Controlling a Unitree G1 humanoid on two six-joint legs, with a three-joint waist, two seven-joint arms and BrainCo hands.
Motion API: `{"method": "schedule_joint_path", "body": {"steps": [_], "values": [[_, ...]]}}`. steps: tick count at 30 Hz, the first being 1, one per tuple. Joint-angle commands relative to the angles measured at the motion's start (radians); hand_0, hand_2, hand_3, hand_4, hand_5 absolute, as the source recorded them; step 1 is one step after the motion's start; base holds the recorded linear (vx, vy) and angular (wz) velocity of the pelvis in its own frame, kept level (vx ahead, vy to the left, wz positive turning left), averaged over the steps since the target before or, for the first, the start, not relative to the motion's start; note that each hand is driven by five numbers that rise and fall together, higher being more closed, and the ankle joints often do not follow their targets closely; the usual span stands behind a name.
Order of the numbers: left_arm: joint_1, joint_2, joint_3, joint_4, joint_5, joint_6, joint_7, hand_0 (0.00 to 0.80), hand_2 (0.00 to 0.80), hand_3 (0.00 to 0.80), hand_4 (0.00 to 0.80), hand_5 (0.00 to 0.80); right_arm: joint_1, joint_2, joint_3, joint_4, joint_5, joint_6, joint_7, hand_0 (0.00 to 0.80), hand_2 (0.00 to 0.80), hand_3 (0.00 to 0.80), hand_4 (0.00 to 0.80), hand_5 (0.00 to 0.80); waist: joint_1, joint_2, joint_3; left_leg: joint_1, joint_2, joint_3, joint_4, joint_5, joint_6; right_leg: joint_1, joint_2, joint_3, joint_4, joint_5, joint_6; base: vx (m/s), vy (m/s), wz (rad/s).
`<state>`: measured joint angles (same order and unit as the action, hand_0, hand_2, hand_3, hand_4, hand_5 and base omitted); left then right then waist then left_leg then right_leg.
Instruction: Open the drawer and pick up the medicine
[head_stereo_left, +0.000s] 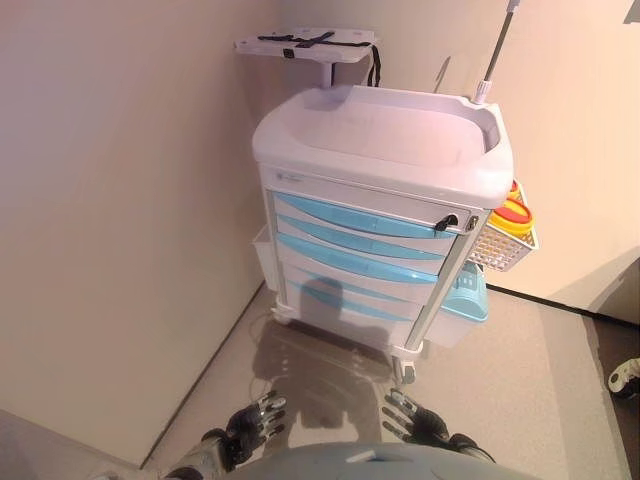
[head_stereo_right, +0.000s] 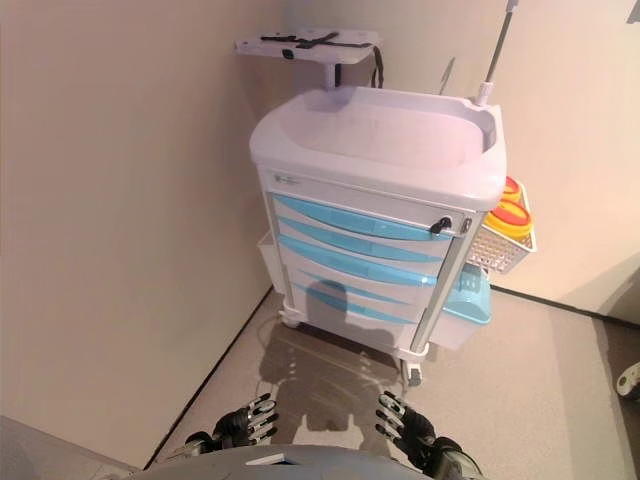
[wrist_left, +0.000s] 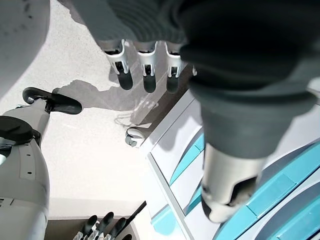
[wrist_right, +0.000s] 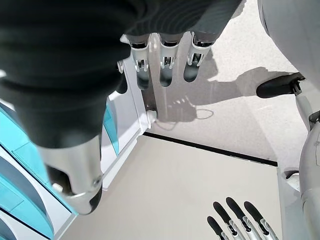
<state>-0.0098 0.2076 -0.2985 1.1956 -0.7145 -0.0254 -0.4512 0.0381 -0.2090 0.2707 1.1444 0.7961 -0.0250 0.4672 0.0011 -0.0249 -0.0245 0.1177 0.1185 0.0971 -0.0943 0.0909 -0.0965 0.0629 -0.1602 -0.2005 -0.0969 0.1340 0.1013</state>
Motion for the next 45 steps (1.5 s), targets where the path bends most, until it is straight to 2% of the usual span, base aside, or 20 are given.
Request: {"method": "schedule_joint_path", "body": {"steps": [1, 6, 38, 45], "values": [[-0.093, -0.013, -0.007, 0.036, 0.04, -0.051, 0.039, 0.0, 0.0, 0.0, 0.0, 0.0, -0.095, 0.028, -0.007, 0.035, 0.031, -0.04, 0.03, 0.0, 0.0, 0.0, 0.0, 0.0, 0.016, -0.002, 0.072, 0.026, 0.01, -0.012, 0.007, -0.074, 0.007, 0.107, -0.038, -0.027, 0.03, -0.101, 0.048, 0.0, 0.0, 0.0], [-0.09, -0.015, 0.0, 0.025, 0.011, -0.039, -0.008, 0.0, 0.0, 0.0, 0.0, 0.0, -0.093, 0.025, -0.012, 0.029, 0.031, -0.041, 0.032, 0.0, 0.0, 0.0, 0.0, 0.0, 0.015, -0.003, 0.071, 0.023, 0.011, -0.011, 0.007, -0.072, 0.005, 0.103, -0.039, -0.027, 0.031, -0.098, 0.05, 0.0, 0.0, 0.0], [-0.088, -0.019, 0.006, 0.027, -0.053, -0.049, -0.018, 0.0, 0.0, 0.0, 0.0, 0.0, -0.092, 0.026, -0.015, 0.035, 0.03, -0.062, 0.038, 0.0, 0.0, 0.0, 0.0, 0.0, 0.019, -0.009, 0.078, 0.015, 0.01, -0.01, 0.007, -0.075, 0.009, 0.1, -0.043, -0.03, 0.023, -0.094, 0.053, 0.0, 0.0, 0.0], [-0.079, -0.028, 0.073, 0.033, -0.291, 0.086, -0.055, 0.0, 0.0, 0.0, 0.0, 0.0, -0.091, 0.023, -0.026, 0.04, 0.009, -0.055, 0.036, 0.0, 0.0, 0.0, 0.0, 0.0, 0.018, -0.007, 0.087, 0.018, 0.015, -0.007, 0.007, -0.071, 0.008, 0.101, -0.046, -0.032, 0.025, -0.091, 0.052, 0.024, 0.011, 0.0]]}}
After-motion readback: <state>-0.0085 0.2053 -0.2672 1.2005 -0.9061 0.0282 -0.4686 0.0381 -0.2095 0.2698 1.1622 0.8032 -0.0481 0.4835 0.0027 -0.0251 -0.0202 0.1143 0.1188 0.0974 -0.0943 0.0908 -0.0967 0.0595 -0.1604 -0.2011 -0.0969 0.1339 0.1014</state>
